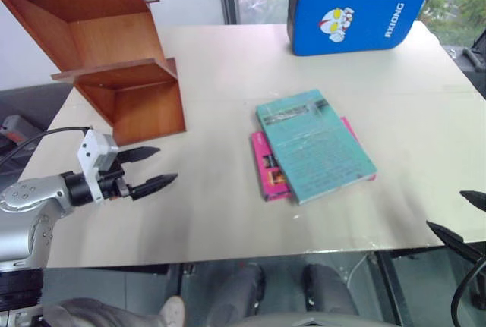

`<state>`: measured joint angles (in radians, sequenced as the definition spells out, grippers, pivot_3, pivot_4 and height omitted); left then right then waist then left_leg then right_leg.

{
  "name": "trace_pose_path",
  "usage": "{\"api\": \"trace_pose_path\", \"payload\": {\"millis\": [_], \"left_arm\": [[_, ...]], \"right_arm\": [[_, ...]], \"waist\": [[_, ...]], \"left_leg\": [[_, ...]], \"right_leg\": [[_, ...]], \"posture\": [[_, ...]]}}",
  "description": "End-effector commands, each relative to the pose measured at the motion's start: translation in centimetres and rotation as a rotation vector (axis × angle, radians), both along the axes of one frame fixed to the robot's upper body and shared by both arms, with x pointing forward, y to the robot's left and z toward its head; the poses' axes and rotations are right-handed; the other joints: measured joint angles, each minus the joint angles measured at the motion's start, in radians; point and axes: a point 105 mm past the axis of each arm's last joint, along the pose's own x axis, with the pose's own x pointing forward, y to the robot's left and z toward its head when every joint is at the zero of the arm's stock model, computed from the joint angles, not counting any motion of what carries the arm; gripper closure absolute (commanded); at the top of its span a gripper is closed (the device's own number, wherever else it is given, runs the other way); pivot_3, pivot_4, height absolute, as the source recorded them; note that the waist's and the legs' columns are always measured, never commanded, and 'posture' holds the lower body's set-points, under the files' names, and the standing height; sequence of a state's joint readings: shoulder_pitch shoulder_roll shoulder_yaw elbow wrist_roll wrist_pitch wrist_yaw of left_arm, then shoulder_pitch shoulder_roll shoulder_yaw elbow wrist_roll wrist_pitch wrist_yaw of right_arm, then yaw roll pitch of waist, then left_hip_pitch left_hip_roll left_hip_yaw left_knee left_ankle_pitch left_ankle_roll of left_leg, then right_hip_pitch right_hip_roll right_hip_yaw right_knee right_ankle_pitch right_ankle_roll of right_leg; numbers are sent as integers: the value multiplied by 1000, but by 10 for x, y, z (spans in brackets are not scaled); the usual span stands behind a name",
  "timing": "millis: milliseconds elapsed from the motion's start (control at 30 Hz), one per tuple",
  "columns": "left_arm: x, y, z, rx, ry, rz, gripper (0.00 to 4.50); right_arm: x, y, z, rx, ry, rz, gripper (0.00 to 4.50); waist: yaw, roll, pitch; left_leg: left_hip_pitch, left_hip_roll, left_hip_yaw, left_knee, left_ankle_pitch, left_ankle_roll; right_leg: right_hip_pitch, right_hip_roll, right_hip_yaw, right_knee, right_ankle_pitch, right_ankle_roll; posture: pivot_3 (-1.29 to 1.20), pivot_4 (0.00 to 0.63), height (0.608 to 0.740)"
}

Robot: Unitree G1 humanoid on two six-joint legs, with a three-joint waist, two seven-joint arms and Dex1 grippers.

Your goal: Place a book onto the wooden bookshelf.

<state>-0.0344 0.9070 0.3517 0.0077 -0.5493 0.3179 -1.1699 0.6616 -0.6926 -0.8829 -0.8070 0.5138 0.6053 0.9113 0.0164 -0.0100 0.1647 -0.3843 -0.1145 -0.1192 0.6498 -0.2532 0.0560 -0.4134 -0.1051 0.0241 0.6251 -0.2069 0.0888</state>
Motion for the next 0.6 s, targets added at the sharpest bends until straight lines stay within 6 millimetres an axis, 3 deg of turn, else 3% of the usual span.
{"api": "trace_pose_path", "payload": {"millis": [33, 133, 333, 467, 567, 600], "left_arm": [[2, -12, 19, -14, -69, -39, 10], [6, -33, 25, -68, -94, -95, 10], [4, -45, 29, -103, -117, -145, 10], [-5, -57, 35, -147, -98, -236, 10], [-12, -64, 36, -139, -90, -303, 0], [-13, -67, 37, -139, -90, -315, 0]], "right_arm": [[11, 6, 10, -21, -51, 21, 56], [25, 16, 14, -13, -79, 41, 56], [43, 4, 13, -82, -87, -10, 56], [70, -3, 17, -52, -108, -58, 56], [97, 1, 19, -36, -110, -20, 929], [105, 2, 21, -26, -114, -13, 1505]], "waist": [[-1, 0, 0], [-2, 0, 0], [-1, 0, 1], [-4, 0, 1], [-5, 1, 2], [-5, 1, 2]], "left_leg": [[0, 0, 0, 0, 0, 0], [0, 0, 0, 1, 0, 0], [-1, 0, 0, 1, 0, 0], [-1, -1, 1, 1, 0, 0], [0, 0, 1, 1, 0, 0], [-1, 0, 1, 1, 0, 0]], "right_leg": [[0, 0, 0, 0, 0, 0], [0, 0, 0, 0, 0, 0], [0, 0, -1, 0, 0, 0], [0, 0, 1, 0, 0, 0], [0, 0, 1, 0, 0, 0], [0, 0, 0, 0, 0, 0]], "posture": [[0, 150, 736], [0, 150, 736], [0, 150, 736], [0, 150, 736], [0, 150, 736], [0, 150, 736]]}}
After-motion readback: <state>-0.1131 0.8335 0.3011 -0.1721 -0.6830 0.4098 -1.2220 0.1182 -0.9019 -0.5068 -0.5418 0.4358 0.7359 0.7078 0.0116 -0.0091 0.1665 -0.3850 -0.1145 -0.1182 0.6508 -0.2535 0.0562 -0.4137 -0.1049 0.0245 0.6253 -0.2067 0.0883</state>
